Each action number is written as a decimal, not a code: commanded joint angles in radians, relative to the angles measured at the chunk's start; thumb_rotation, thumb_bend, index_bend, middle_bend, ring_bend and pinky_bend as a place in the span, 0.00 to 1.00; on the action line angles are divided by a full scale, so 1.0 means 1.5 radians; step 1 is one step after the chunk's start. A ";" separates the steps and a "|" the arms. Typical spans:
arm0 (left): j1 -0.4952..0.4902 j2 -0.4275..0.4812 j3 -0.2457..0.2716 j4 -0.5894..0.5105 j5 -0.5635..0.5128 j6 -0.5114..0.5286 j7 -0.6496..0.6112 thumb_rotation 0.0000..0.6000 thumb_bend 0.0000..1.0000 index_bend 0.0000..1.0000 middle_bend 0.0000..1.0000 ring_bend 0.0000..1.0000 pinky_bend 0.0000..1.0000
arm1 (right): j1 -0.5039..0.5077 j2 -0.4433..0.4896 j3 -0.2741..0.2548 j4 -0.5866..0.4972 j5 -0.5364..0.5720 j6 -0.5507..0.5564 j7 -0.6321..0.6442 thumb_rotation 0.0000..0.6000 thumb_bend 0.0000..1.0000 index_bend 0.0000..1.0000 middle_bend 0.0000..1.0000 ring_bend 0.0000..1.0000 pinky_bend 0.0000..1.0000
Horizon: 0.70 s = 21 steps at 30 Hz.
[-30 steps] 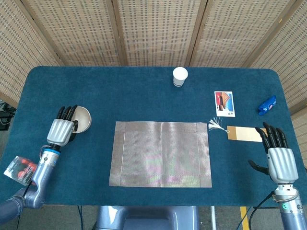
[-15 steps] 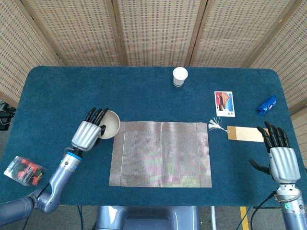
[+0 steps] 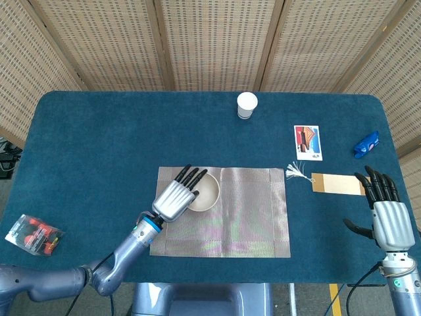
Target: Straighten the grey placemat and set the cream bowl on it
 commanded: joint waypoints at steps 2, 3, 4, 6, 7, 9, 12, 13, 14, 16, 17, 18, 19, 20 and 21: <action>-0.027 -0.048 -0.007 0.024 -0.031 -0.028 0.035 1.00 0.76 0.78 0.00 0.00 0.00 | 0.001 0.007 0.002 0.000 0.002 -0.003 0.016 1.00 0.12 0.14 0.00 0.00 0.00; -0.030 -0.054 -0.008 0.027 -0.034 -0.031 0.040 1.00 0.76 0.78 0.00 0.00 0.00 | 0.001 0.008 0.002 0.000 0.003 -0.002 0.019 1.00 0.12 0.14 0.00 0.00 0.00; -0.035 -0.064 -0.009 0.034 -0.041 -0.036 0.047 1.00 0.75 0.77 0.00 0.00 0.00 | 0.000 0.010 0.004 0.000 0.004 -0.002 0.024 1.00 0.12 0.14 0.00 0.00 0.00; -0.045 -0.083 -0.013 0.046 -0.057 -0.045 0.063 1.00 0.74 0.75 0.00 0.00 0.00 | 0.000 0.015 0.006 0.001 0.007 -0.002 0.035 1.00 0.12 0.14 0.00 0.00 0.00; -0.049 -0.090 -0.015 0.050 -0.064 -0.050 0.069 1.00 0.73 0.73 0.00 0.00 0.00 | -0.001 0.017 0.006 0.001 0.007 -0.002 0.039 1.00 0.12 0.14 0.00 0.00 0.00; -0.055 -0.101 -0.016 0.057 -0.077 -0.056 0.080 1.00 0.67 0.66 0.00 0.00 0.00 | -0.001 0.021 0.008 0.001 0.009 -0.001 0.047 1.00 0.12 0.14 0.00 0.00 0.00; -0.060 -0.108 -0.016 0.059 -0.100 -0.062 0.101 1.00 0.48 0.46 0.00 0.00 0.00 | -0.002 0.024 0.010 0.001 0.011 0.000 0.055 1.00 0.12 0.14 0.00 0.00 0.00; -0.061 -0.109 -0.016 0.059 -0.107 -0.062 0.109 1.00 0.40 0.36 0.00 0.00 0.00 | -0.002 0.025 0.010 0.002 0.011 0.000 0.056 1.00 0.12 0.14 0.00 0.00 0.00; -0.062 -0.110 -0.016 0.059 -0.115 -0.061 0.120 1.00 0.36 0.30 0.00 0.00 0.00 | -0.002 0.025 0.011 0.002 0.011 0.001 0.057 1.00 0.12 0.14 0.00 0.00 0.00; -0.062 -0.110 -0.014 0.056 -0.126 -0.055 0.136 1.00 0.27 0.16 0.00 0.00 0.00 | -0.002 0.025 0.010 0.003 0.010 0.002 0.055 1.00 0.12 0.14 0.00 0.00 0.00; -0.061 -0.110 -0.014 0.055 -0.128 -0.053 0.139 1.00 0.25 0.13 0.00 0.00 0.00 | -0.002 0.024 0.010 0.003 0.010 0.002 0.055 1.00 0.12 0.14 0.00 0.00 0.00; -0.060 -0.107 -0.013 0.050 -0.131 -0.049 0.140 1.00 0.22 0.10 0.00 0.00 0.00 | -0.002 0.024 0.009 0.003 0.009 0.001 0.053 1.00 0.12 0.14 0.00 0.00 0.00; -0.058 -0.103 -0.012 0.044 -0.131 -0.045 0.140 1.00 0.19 0.09 0.00 0.00 0.00 | -0.002 0.023 0.009 0.003 0.008 0.001 0.051 1.00 0.12 0.14 0.00 0.00 0.00; -0.056 -0.099 -0.011 0.037 -0.131 -0.041 0.139 1.00 0.17 0.08 0.00 0.00 0.00 | -0.002 0.023 0.008 0.003 0.008 0.001 0.050 1.00 0.12 0.14 0.00 0.00 0.00; -0.053 -0.094 -0.010 0.029 -0.130 -0.036 0.138 1.00 0.15 0.07 0.00 0.00 0.00 | -0.002 0.022 0.008 0.002 0.007 0.001 0.048 1.00 0.12 0.14 0.00 0.00 0.00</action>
